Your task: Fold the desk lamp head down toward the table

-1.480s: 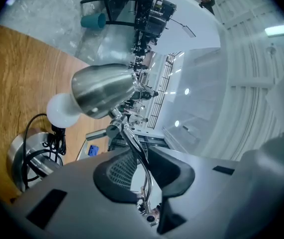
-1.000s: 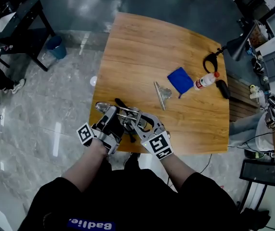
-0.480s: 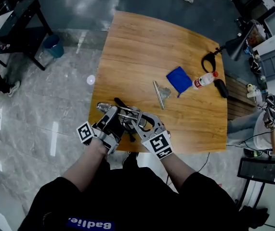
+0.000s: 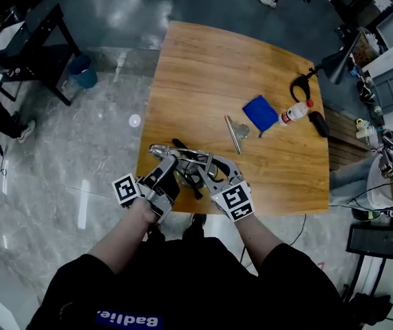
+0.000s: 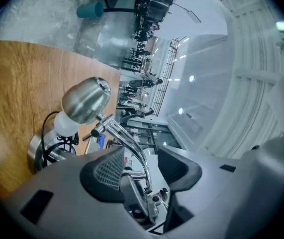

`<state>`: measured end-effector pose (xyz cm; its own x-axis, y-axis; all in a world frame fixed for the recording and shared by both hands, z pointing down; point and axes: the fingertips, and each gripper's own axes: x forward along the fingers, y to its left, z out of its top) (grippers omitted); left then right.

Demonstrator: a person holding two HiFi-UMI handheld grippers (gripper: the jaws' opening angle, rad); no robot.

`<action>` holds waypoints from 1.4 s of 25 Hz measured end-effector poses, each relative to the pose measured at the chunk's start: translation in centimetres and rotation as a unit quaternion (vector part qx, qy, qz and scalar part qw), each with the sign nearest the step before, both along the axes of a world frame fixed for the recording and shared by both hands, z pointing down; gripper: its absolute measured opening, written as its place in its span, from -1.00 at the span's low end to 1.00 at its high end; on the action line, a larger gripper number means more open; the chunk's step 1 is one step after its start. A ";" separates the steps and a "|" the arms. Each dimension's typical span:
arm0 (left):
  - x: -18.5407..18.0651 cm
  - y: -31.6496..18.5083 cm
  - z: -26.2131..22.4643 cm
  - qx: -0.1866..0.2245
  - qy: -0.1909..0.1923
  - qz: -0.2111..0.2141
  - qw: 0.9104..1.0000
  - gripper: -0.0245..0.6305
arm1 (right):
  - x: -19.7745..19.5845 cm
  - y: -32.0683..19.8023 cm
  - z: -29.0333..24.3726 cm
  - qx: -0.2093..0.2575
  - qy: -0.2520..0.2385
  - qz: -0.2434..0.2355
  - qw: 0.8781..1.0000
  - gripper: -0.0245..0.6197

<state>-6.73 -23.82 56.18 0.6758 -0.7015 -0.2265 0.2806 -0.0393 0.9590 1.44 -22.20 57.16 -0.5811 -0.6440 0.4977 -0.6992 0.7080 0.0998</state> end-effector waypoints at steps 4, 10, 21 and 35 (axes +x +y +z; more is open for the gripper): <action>-1.8 1.9 -1.2 0.015 -0.015 0.014 1.000 -0.32 | 0.8 1.0 -0.3 0.004 -0.004 0.037 0.999 -0.56; -3.1 5.1 -4.3 0.087 -0.092 0.063 0.990 -0.32 | 2.5 4.8 -1.4 0.000 -0.052 0.123 0.991 -0.56; -2.6 13.8 -8.0 0.211 -0.320 -0.011 0.923 -0.33 | 3.6 14.5 -6.6 0.007 -0.189 0.114 0.975 -0.57; 4.6 29.5 -17.5 0.468 -0.517 -0.015 0.717 -0.82 | 3.7 29.3 -15.6 0.045 -0.262 0.014 0.964 -0.78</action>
<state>-2.08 5.63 38.72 0.8098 -0.5867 0.0042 -0.5750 -0.7922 0.2044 5.12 7.06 41.53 -0.7193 -0.6899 0.0814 -0.6888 0.6930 -0.2126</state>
